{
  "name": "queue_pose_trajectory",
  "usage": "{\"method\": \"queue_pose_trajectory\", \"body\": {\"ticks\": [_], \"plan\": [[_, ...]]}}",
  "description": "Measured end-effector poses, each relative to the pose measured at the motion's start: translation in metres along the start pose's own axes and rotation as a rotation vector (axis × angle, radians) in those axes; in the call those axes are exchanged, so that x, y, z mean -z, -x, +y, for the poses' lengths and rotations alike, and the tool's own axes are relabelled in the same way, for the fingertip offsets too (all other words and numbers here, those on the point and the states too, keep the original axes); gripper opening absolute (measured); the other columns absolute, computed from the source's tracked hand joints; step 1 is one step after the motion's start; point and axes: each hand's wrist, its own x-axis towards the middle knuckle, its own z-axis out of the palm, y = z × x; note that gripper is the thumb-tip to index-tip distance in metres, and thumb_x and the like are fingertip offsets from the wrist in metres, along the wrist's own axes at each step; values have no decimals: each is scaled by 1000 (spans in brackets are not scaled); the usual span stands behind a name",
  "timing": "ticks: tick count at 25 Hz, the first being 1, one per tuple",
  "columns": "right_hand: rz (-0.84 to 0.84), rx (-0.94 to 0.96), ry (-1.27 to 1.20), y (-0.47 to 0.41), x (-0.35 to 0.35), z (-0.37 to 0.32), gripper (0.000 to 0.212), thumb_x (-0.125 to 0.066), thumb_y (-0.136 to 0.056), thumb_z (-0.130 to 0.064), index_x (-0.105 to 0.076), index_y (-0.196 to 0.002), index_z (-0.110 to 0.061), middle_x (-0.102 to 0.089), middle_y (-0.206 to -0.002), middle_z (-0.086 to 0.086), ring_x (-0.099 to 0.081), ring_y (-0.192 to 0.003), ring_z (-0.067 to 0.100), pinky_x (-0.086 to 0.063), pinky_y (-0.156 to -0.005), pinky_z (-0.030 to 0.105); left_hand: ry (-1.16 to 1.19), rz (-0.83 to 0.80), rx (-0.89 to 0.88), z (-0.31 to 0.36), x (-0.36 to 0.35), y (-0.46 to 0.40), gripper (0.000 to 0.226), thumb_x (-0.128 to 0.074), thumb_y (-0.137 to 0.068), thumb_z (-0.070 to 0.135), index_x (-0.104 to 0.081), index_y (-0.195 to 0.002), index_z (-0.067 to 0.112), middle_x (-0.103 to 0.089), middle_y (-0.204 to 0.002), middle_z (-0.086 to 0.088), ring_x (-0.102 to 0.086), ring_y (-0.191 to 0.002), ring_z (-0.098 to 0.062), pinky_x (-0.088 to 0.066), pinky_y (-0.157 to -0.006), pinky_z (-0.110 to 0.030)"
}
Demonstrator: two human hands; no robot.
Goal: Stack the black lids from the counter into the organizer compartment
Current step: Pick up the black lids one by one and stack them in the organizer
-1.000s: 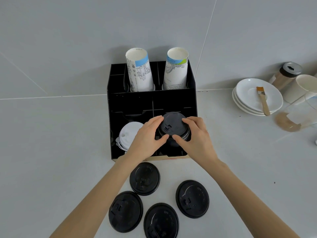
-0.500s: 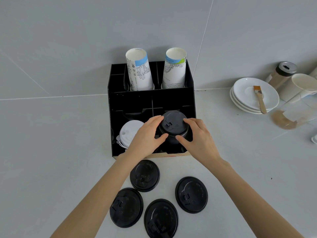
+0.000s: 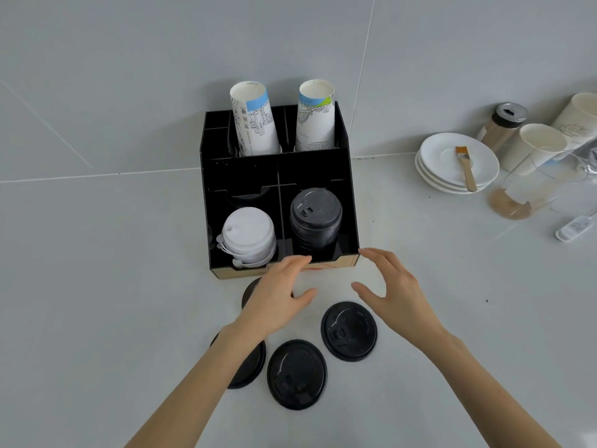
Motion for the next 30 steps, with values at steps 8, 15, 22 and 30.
{"method": "queue_pose_trajectory", "body": {"ticks": [8,15,22,30], "plan": [[-239,-80,39,52,-18,34,70,-63,-79,-30,-23,-136,-24,-27,-145,-6,-30,-132,11,-27,-104,22,-97,-252,61,5,-37,28,61,-54,-86,32,-23,-137,19,-28,-148,0,-26,-135,-17,-25,-112,-37],[-259,-86,34,60,-36,42,67,-61,-80,-19,-25,-136,-17,-27,-145,0,-31,-132,16,-27,-105,21,-119,-344,79,6,-48,34,61,-53,-85,32,-22,-137,19,-30,-146,-1,-29,-132,-19,-27,-112,-39],[-200,-83,13,57,-38,40,63,-63,-80,-22,-30,-134,-16,-35,-141,-1,-37,-127,13,-28,-101,16,-108,-323,70,5,-46,33,63,-54,-85,32,-21,-137,19,-29,-147,0,-29,-133,-18,-27,-112,-37],[-116,-3,-28,40,-27,17,61,-66,-79,-24,-35,-131,-18,-40,-139,-3,-36,-119,2,-26,-100,12,-4,-159,34,3,-28,29,64,-58,-83,32,-24,-136,20,-32,-145,1,-30,-130,-15,-25,-109,-29]]}}
